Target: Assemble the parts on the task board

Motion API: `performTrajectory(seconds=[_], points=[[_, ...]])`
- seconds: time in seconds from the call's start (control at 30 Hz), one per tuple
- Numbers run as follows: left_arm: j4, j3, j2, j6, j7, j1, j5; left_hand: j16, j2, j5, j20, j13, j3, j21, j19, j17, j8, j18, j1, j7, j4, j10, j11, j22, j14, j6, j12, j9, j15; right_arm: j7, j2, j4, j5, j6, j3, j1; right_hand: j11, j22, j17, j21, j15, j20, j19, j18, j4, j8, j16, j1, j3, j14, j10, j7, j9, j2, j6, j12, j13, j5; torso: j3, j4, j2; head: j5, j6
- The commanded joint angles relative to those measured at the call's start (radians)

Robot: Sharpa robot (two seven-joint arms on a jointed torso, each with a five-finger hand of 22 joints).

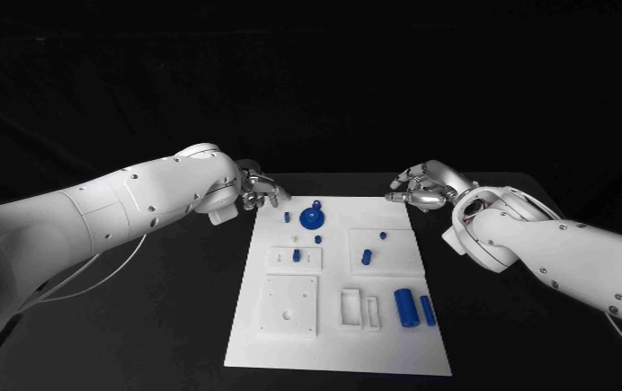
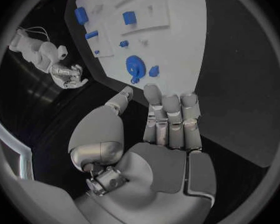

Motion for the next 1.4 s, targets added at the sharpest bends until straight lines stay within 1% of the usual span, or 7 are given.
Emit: performTrajectory(seconds=[0.03,0.1,0.23,0.47,0.9,1.17,1.4], points=[[-0.026,0.000,0.017,0.084,0.001,0.001,-0.010,-0.006,-0.007,-0.004,-0.103,-0.001,-0.001,-0.006,-0.007,-0.001,-0.004,-0.009,-0.007,0.003,0.011,-0.008,0.004,0.000,-0.007,-0.006,-0.005,-0.001,0.004,0.011,0.001,-0.001,0.009,0.003,0.001,0.000,0.001,0.016,-0.001,-0.003,-0.007,0.003,0.007,0.043,0.005,0.002,0.004,-0.010,-0.003,0.000,-0.003,0.009,-0.001,0.002,0.001,0.005,-0.001,0.004,-0.0014,-0.0016,0.003,-0.002,0.001],[-0.034,0.000,0.019,0.088,0.006,0.001,-0.001,-0.005,-0.014,-0.008,-0.103,0.000,-0.005,-0.007,-0.010,0.000,-0.003,-0.010,-0.016,0.004,0.024,-0.011,0.004,0.001,-0.010,-0.006,-0.005,-0.001,0.005,0.013,0.001,-0.001,0.021,0.004,0.001,0.000,0.001,0.016,-0.001,-0.003,-0.007,0.003,0.007,0.043,0.005,0.002,0.004,-0.010,-0.003,0.000,-0.003,0.009,-0.001,0.002,0.001,0.005,-0.001,0.004,-0.0029,-0.0038,0.005,-0.001,0.002],[-0.046,0.000,0.022,0.092,0.008,0.000,0.000,-0.002,-0.056,-0.012,-0.105,0.002,-0.010,-0.009,-0.014,0.001,-0.003,-0.010,-0.047,0.004,0.064,-0.013,0.005,0.003,-0.016,-0.007,-0.005,0.000,0.006,0.016,0.003,-0.002,0.023,0.003,0.002,0.000,0.001,0.016,-0.001,-0.003,-0.007,0.003,0.007,0.043,0.005,0.002,0.004,-0.010,-0.003,0.000,-0.003,0.009,-0.001,0.002,0.001,0.005,-0.002,0.004,-0.0034,-0.0067,0.008,0.001,0.005],[-0.076,0.000,0.035,0.102,0.012,-0.001,0.000,0.002,-0.051,-0.012,-0.107,0.006,-0.047,-0.009,-0.022,0.004,-0.001,-0.009,-0.054,0.003,0.062,-0.016,0.005,0.007,-0.022,-0.011,-0.004,0.003,0.005,0.023,0.006,-0.001,0.029,-0.005,0.006,0.000,0.002,0.016,-0.002,-0.003,-0.006,0.003,0.009,0.043,0.007,0.000,0.005,-0.014,-0.006,0.001,-0.002,0.010,-0.002,0.002,-0.002,0.006,-0.003,0.002,-0.0041,-0.0079,0.010,0.001,0.010],[-0.130,0.000,0.067,0.128,0.024,-0.016,0.000,0.007,-0.023,-0.012,-0.110,0.009,-0.073,-0.007,-0.025,0.005,0.001,-0.007,-0.038,0.002,0.054,-0.017,0.004,0.011,-0.024,-0.011,-0.002,0.006,0.004,0.036,0.007,-0.001,0.067,-0.014,0.012,0.000,0.004,0.016,-0.003,-0.004,-0.005,0.003,0.008,0.043,0.010,-0.003,0.003,-0.017,-0.007,0.000,-0.003,0.012,-0.003,0.005,-0.007,0.006,-0.006,0.001,-0.0046,-0.0089,0.010,-0.005,0.003],[-0.158,0.000,0.085,0.137,0.029,-0.030,0.001,0.009,0.022,-0.009,-0.111,0.012,-0.112,-0.008,-0.027,0.005,0.001,-0.009,-0.014,0.002,0.035,-0.017,0.004,0.014,-0.026,-0.011,-0.002,0.005,0.004,0.036,0.005,0.003,0.068,-0.014,0.016,0.000,0.005,0.015,-0.005,-0.006,-0.004,0.003,0.007,0.043,0.011,-0.005,0.001,-0.017,-0.007,-0.001,-0.004,0.013,-0.004,0.006,-0.011,0.005,-0.008,0.001,-0.0040,-0.0089,0.012,-0.004,-0.003],[-0.169,0.000,0.092,0.151,0.034,-0.036,0.002,0.010,0.049,-0.009,-0.112,0.013,-0.139,-0.010,-0.027,0.003,0.000,-0.010,0.007,0.002,0.018,-0.016,0.004,0.016,-0.026,-0.010,-0.003,0.003,0.003,0.036,0.004,0.004,0.069,-0.014,0.018,0.000,0.005,0.015,-0.005,-0.007,-0.003,0.003,0.006,0.043,0.011,-0.005,0.001,-0.017,-0.007,-0.001,-0.004,0.013,-0.005,0.006,-0.012,0.005,-0.009,0.001,-0.0037,-0.0103,0.011,-0.004,-0.007]])
